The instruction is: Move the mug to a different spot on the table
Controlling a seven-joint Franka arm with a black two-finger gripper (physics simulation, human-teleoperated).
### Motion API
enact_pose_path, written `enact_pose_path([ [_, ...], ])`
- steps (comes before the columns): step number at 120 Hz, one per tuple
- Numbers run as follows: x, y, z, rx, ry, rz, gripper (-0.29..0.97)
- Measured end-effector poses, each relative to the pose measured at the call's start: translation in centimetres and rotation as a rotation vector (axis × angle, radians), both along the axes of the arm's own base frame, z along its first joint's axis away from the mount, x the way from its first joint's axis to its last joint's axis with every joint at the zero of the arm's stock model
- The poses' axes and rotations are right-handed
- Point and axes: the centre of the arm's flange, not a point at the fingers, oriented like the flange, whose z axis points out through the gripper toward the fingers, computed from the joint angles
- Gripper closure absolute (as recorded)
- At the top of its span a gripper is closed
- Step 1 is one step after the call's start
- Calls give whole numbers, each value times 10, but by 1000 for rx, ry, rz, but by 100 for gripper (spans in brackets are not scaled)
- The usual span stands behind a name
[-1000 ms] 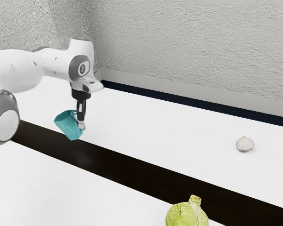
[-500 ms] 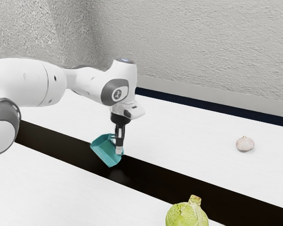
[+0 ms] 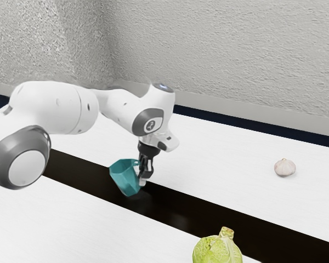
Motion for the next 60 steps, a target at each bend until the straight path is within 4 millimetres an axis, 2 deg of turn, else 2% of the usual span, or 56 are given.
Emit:
enact_pose_path([
  [9, 2, 0, -1, 10, -7, 19, 70],
  [22, 3, 2, -3, 22, -7, 47, 45],
  [32, 3, 3, -3, 27, -9, 65, 30],
  [51, 5, 1, 3, 30, -21, 89, 14],
  [60, 7, -8, 8, 29, -34, 86, 10],
])
